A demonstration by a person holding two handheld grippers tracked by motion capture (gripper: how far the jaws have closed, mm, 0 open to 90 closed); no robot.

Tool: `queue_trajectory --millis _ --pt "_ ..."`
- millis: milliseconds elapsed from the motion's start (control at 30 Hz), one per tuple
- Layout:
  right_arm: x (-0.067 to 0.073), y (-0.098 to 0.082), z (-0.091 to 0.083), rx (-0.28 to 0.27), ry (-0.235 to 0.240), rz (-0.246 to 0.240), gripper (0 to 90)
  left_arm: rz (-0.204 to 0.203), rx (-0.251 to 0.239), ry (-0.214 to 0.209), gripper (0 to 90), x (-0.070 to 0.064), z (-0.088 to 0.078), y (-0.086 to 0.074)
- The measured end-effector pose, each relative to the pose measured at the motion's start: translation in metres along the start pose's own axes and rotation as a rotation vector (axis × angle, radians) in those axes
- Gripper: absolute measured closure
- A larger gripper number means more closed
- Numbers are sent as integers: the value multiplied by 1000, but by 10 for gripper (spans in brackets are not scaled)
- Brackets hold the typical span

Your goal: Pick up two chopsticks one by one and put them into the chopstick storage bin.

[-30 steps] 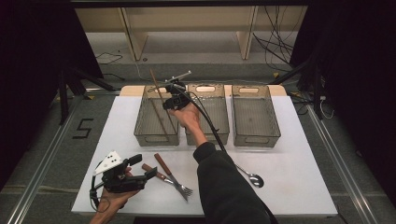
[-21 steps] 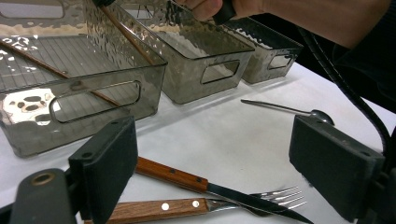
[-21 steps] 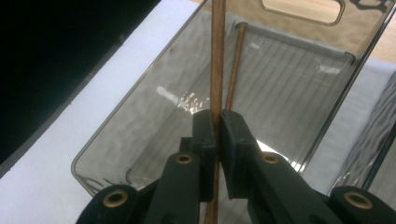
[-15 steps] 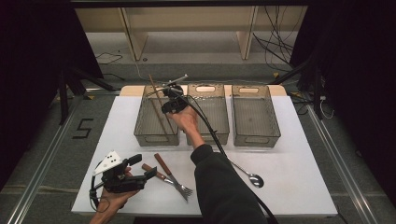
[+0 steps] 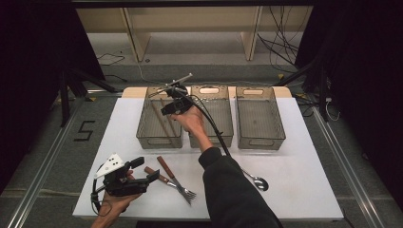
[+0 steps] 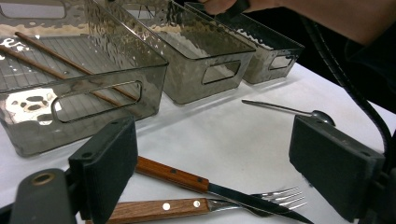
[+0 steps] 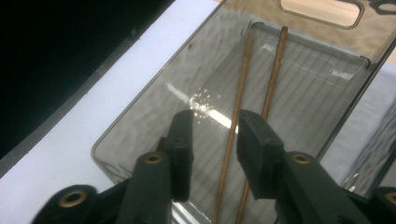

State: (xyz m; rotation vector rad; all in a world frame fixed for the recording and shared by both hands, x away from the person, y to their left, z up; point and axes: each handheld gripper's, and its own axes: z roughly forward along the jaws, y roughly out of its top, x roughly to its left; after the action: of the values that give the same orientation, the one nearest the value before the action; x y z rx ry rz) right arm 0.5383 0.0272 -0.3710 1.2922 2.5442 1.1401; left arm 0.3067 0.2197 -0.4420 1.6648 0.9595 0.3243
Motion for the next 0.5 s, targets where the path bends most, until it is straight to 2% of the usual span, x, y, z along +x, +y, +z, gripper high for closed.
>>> queue_trajectory --millis 100,200,500 --pt "1 0 -7 1 12 -14 568 1 1 2 149 0 0 0" --pt "3 -3 -20 -6 25 -56 491 1 -2 6 149 1 0 0" --pt "2 -17 -46 -13 25 -95 415 0 0 10 149 1 0 0"
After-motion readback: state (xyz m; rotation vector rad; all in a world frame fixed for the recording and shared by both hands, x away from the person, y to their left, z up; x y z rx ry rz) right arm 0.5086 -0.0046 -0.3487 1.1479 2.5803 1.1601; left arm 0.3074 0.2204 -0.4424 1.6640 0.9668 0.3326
